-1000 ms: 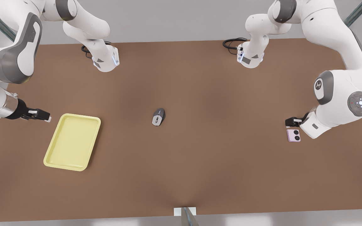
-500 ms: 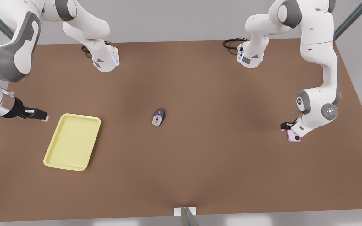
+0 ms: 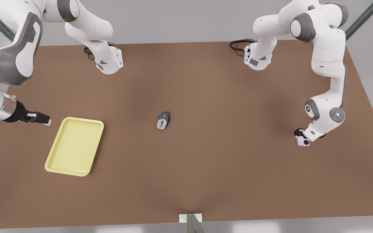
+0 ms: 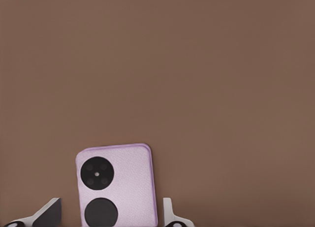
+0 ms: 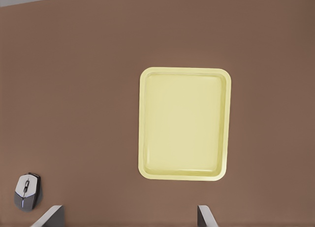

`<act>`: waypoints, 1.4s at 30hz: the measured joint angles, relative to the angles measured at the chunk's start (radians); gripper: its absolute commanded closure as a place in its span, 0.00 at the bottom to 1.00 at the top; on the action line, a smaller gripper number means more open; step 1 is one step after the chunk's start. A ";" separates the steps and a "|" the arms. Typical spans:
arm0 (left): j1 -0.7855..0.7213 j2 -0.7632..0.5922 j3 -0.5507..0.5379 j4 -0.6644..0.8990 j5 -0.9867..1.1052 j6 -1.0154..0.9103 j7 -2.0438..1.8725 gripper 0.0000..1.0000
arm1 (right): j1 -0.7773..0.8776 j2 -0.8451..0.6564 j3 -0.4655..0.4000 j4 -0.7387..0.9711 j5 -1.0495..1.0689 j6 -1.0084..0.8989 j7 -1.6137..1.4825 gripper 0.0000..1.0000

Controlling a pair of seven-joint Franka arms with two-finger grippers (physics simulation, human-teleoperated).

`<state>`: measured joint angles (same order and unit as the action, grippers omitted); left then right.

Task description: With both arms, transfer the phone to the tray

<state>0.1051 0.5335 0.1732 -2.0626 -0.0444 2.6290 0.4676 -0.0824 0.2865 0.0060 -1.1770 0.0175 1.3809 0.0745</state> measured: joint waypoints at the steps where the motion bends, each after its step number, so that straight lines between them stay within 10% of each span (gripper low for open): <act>1: 0.001 0.005 0.000 0.000 0.000 0.007 0.008 0.00 | 0.000 0.000 0.000 0.000 0.000 0.000 0.000 0.00; 10: 0.002 0.049 0.000 0.001 -0.049 0.045 0.059 0.00 | 0.001 0.001 0.000 0.000 0.000 0.001 0.001 0.00; 13: 0.002 0.050 0.000 0.000 -0.052 0.050 0.064 0.20 | 0.001 0.002 0.000 0.000 0.000 0.002 0.001 0.00; 35: -0.011 0.026 -0.013 0.027 -0.061 0.030 0.095 0.24 | -0.010 -0.005 -0.006 0.003 0.003 0.001 0.001 0.00; 42: -0.215 -0.037 -0.021 0.097 -0.061 -0.065 0.048 0.24 | -0.003 -0.003 -0.002 0.001 0.004 -0.001 0.000 0.00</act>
<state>-0.1103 0.4965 0.1523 -1.9659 -0.1057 2.5636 0.5156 -0.0849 0.2836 0.0038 -1.1755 0.0212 1.3804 0.0748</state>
